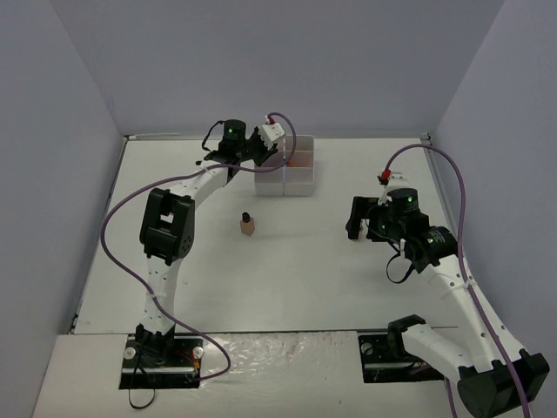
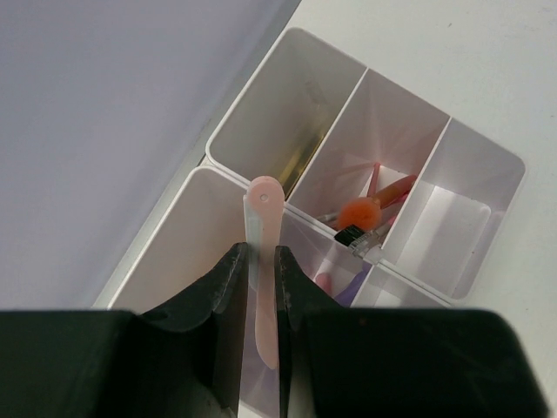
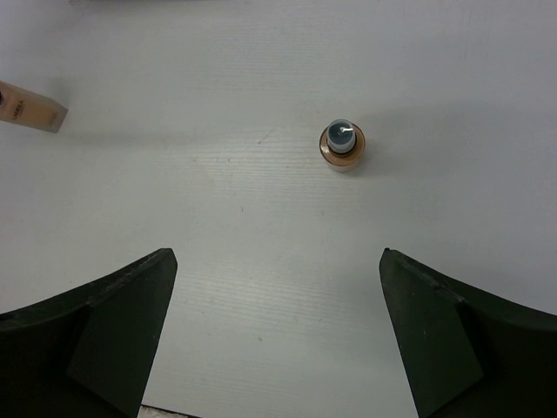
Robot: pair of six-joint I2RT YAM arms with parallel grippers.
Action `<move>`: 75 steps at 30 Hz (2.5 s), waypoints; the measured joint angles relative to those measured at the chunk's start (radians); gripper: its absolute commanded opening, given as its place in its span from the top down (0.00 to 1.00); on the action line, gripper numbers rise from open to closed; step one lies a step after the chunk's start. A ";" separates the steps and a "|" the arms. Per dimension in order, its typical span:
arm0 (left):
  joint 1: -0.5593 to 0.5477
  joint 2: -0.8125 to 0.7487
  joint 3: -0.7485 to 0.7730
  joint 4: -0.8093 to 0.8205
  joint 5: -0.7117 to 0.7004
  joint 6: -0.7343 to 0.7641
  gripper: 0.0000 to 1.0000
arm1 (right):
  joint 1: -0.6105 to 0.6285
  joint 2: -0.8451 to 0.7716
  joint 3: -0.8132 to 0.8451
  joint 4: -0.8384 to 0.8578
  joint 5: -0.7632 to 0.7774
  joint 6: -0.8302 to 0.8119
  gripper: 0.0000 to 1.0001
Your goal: Organize the makeup
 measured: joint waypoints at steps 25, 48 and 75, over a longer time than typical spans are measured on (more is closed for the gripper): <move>0.011 -0.214 -0.282 0.077 -0.169 -0.185 0.30 | 0.000 0.004 0.000 0.000 0.004 0.000 0.00; -0.047 -0.851 -0.761 -0.393 -0.657 -0.756 0.03 | 0.000 -0.039 0.020 0.001 0.004 -0.004 0.00; -0.149 -0.786 -0.671 -0.467 -0.637 -0.726 0.03 | 0.000 -0.039 0.047 0.003 0.003 -0.003 0.00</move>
